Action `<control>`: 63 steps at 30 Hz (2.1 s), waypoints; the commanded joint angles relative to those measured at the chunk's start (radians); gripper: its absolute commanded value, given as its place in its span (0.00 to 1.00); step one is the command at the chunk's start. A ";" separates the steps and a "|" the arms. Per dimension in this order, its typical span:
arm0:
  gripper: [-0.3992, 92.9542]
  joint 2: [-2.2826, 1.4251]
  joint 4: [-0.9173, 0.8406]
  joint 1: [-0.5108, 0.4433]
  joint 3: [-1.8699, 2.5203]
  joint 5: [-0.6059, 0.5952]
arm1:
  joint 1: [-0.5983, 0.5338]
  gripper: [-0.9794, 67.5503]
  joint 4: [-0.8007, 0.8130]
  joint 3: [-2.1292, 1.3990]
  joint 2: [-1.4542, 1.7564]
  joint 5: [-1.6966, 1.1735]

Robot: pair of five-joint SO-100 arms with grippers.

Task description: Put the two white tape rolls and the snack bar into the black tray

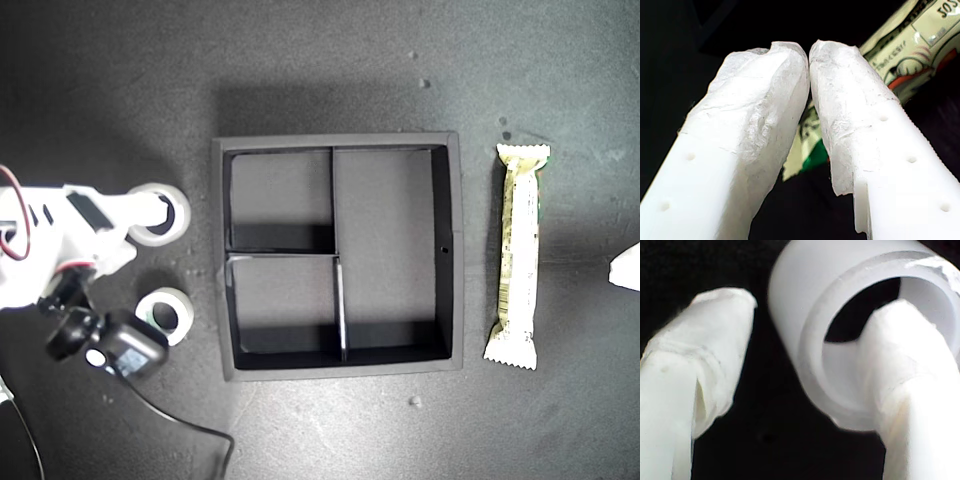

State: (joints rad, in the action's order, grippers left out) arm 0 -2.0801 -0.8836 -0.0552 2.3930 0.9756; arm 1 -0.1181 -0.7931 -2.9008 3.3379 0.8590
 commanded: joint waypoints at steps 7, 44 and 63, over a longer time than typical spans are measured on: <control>0.01 0.150 -0.008 0.041 -0.112 0.023 | -0.012 0.05 0.037 0.035 -0.005 -0.121; 0.00 0.454 -0.522 0.092 -1.034 -0.158 | -0.040 0.26 -0.351 1.031 -1.589 -0.425; 0.00 0.801 -0.643 0.078 -1.396 -0.176 | -0.080 0.20 -0.242 1.276 -2.071 -0.477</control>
State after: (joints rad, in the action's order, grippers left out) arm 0 -1.2962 -1.5202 0.0368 1.0723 0.8053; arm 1 -0.1933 -1.0983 -1.6076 1.2686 0.4679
